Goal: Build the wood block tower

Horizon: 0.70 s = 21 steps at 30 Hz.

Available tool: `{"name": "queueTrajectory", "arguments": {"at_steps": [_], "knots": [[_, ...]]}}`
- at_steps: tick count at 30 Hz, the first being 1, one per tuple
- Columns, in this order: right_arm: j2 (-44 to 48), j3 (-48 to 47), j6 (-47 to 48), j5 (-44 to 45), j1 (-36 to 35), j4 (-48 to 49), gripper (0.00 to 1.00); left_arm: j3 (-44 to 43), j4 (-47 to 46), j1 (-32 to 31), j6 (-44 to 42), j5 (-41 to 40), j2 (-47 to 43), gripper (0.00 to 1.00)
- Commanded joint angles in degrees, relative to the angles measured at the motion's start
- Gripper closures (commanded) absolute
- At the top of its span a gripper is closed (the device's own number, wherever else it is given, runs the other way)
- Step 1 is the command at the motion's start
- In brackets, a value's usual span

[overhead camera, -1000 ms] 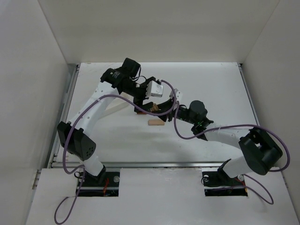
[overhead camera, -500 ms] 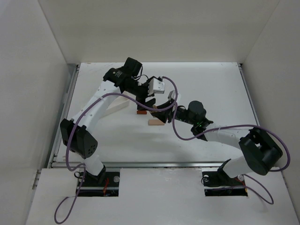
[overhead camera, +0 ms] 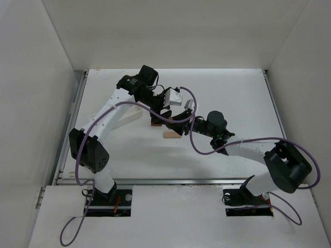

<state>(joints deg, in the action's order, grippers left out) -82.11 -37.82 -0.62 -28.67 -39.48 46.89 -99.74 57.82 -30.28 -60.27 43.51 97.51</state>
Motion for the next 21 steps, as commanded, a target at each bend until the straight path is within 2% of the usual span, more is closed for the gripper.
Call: {"name": "queueTrajectory", "arguments": {"at_steps": [1,3,8,16,18,21], "knots": [[1.77,-3.13,0.89,-0.25,-1.29,2.59,1.00,1.30,-1.05,0.05,-0.02,2.20,-3.30,0.29],[1.25,-3.13,0.89,-0.25,-1.30,2.59,1.00,1.31,-0.52,0.05,-0.02,2.20,-2.60,0.29],[1.25,-3.75,0.89,0.28,-1.82,2.06,1.00,0.25,3.17,0.05,-2.21,2.20,-1.19,0.39],[1.77,-3.75,1.41,1.85,-1.82,1.45,1.00,0.25,6.51,1.19,-4.15,3.60,-0.05,0.57],[1.77,-3.75,1.41,1.86,-2.35,1.45,1.00,0.25,6.51,1.19,-4.15,4.13,-0.04,0.66],[1.77,-4.89,1.41,1.86,-2.35,1.45,1.00,0.25,6.51,1.19,-3.63,4.13,-0.04,0.71]]}}
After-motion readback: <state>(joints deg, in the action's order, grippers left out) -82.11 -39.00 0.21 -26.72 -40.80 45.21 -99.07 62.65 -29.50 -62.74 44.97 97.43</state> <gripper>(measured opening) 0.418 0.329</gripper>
